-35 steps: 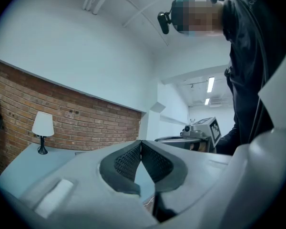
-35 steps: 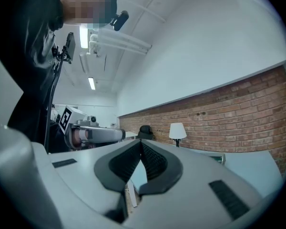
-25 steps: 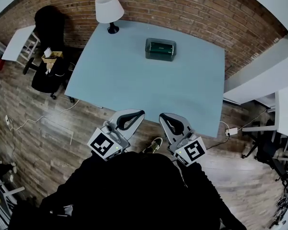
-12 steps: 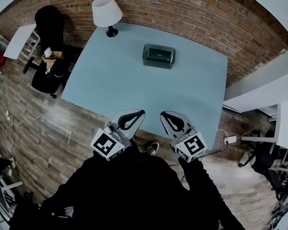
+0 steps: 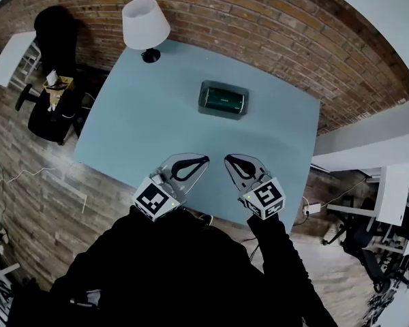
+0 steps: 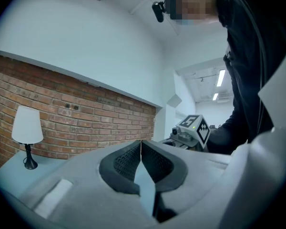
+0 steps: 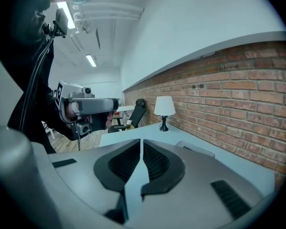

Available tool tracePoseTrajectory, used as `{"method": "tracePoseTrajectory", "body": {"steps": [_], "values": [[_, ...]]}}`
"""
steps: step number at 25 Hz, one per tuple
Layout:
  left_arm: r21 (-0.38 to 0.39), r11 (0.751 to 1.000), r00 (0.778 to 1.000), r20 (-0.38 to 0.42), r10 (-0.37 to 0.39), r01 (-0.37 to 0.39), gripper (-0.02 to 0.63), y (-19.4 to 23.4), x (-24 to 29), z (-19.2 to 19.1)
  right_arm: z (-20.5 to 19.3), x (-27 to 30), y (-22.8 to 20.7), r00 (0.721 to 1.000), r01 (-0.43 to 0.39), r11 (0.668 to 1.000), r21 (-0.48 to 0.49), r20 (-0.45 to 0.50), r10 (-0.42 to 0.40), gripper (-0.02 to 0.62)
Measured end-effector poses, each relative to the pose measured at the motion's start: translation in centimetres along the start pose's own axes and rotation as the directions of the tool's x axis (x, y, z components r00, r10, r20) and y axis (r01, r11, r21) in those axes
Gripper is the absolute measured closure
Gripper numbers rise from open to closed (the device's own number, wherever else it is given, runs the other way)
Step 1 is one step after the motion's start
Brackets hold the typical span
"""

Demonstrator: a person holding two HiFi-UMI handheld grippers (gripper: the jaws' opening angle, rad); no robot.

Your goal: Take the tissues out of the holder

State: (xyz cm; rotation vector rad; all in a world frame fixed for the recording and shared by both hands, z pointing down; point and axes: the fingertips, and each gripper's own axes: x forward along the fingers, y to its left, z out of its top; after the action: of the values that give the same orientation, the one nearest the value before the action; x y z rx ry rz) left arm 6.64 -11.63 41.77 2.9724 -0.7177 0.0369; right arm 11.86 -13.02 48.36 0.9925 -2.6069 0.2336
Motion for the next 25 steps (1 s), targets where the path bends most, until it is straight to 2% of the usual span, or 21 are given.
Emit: {"method": "tracePoseTrajectory", "body": {"steps": [6, 9, 11, 17, 20, 25], "values": [[0.023, 1.000, 1.000, 0.003, -0.020, 0.020, 0.597, 6.6, 3.5, -1.9, -1.2, 6.6, -7.4, 0.986, -0.037, 0.997, -0.062, -0.165, 0.026, 0.589], [0.026, 0.999, 1.000, 0.007, -0.023, 0.023, 0.597, 9.3, 5.2, -3.2, -2.6, 9.8, -11.1, 0.962, -0.079, 0.994, -0.077, -0.266, 0.056, 0.567], [0.037, 0.999, 1.000, 0.004, -0.024, 0.024, 0.597, 10.9, 6.4, -3.9, -3.7, 11.8, -13.4, 0.937, -0.110, 0.990, -0.092, -0.342, 0.073, 0.530], [0.063, 0.998, 1.000, 0.010, 0.023, -0.024, 0.597, 15.4, 8.7, -5.6, -6.5, 17.5, -19.2, 0.832, -0.215, 0.965, -0.152, -0.546, 0.099, 0.426], [0.044, 0.998, 0.999, 0.010, 0.044, -0.045, 0.597, 17.3, 9.3, -6.4, -8.5, 19.9, -21.1, 0.765, -0.278, 0.944, -0.179, -0.636, 0.105, 0.372], [0.017, 0.998, 0.998, 0.001, 0.060, -0.060, 0.597, 19.3, 9.9, -7.9, -11.8, 22.7, -22.6, 0.652, -0.373, 0.913, -0.165, -0.747, 0.132, 0.252]]}}
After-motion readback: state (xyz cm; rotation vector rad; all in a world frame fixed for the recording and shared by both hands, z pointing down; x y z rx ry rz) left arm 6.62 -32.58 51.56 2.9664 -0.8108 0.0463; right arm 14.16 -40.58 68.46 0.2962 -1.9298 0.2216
